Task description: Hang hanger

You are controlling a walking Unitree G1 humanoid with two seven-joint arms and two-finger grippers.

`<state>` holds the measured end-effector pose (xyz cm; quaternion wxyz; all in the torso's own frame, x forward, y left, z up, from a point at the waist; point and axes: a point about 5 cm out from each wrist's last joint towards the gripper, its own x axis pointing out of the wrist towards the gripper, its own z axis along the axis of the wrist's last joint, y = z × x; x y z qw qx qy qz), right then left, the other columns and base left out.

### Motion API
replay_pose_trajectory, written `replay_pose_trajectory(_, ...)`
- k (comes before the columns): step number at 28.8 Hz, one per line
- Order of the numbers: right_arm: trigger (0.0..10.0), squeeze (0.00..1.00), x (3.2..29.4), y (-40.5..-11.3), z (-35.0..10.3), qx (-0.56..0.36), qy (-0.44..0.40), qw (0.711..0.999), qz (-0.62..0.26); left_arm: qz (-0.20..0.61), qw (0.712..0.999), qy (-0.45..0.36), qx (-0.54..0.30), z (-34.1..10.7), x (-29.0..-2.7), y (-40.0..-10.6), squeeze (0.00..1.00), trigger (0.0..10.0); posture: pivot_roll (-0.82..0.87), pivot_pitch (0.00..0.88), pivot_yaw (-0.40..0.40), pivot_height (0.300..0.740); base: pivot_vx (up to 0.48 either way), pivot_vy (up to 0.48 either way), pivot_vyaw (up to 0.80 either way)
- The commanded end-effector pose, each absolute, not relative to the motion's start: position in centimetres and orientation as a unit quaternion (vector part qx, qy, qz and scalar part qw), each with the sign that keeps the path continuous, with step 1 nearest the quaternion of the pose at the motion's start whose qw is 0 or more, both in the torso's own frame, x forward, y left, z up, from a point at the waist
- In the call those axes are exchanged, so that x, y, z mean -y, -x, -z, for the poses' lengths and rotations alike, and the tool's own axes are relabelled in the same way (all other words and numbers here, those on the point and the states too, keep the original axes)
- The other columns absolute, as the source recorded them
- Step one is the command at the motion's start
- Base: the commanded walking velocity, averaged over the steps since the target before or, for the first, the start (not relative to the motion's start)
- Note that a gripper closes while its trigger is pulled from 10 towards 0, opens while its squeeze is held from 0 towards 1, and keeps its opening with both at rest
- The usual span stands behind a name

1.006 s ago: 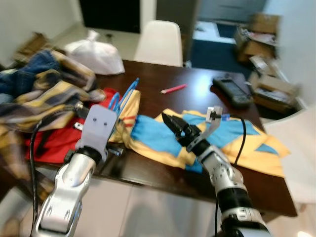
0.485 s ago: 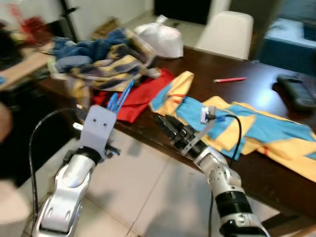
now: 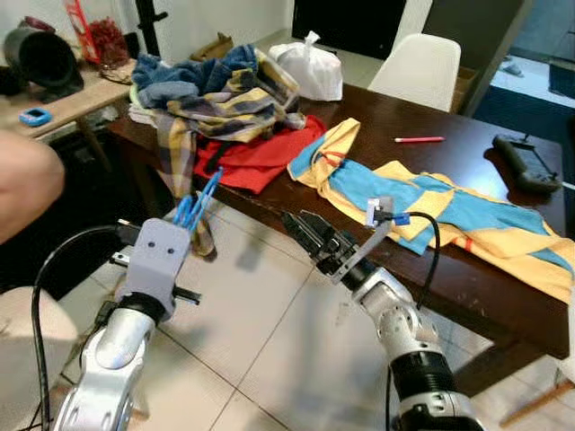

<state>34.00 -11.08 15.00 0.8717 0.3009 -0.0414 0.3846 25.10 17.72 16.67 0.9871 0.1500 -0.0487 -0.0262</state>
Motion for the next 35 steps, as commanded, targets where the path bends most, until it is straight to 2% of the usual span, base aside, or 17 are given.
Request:
replay_pose_trajectory(1, 10.0, 0.0, 11.1, -33.9, -14.8, 0.036, -0.3, 0.873, -0.384, 0.02, 0.99, -0.138, 0.038, -15.9, -17.9, -25.1, 0.0, 10.0, 0.12, 0.123, -0.046, 0.74, 0.0, 0.0, 0.0)
replay_pose_trajectory(6, 10.0, 0.0, 11.0, -33.9, -14.7, 0.034, -0.296, 0.874, -0.385, -0.011, 0.993, -0.113, 0.02, -14.6, -18.7, -24.6, 0.0, 10.0, 0.12, 0.124, -0.044, 0.74, 0.049, 0.0, 0.0)
replay_pose_trajectory(21, 10.0, 0.0, 10.7, -33.7, -14.5, 0.028, -0.286, 0.874, -0.392, -0.019, 0.996, -0.087, 0.026, -14.4, -19.1, -24.4, 0.0, 10.0, 0.12, 0.115, -0.041, 0.74, 0.38, 0.0, 0.0)
replay_pose_trajectory(30, 10.0, 0.0, 10.5, -33.3, -14.7, 0.04, -0.279, 0.867, -0.412, -0.017, 0.995, -0.091, 0.032, -14.3, -19.0, -24.5, 0.0, 10.0, 0.12, 0.113, -0.043, 0.74, 0.402, 0.0, 0.75)
replay_pose_trajectory(35, 10.0, 0.0, 10.7, -33.5, -14.6, 0.037, -0.282, 0.871, -0.4, -0.01, 0.994, -0.099, 0.038, -14.5, -18.8, -24.6, 0.0, 10.0, 0.12, 0.115, -0.044, 0.74, 0.403, 0.0, 0.0)
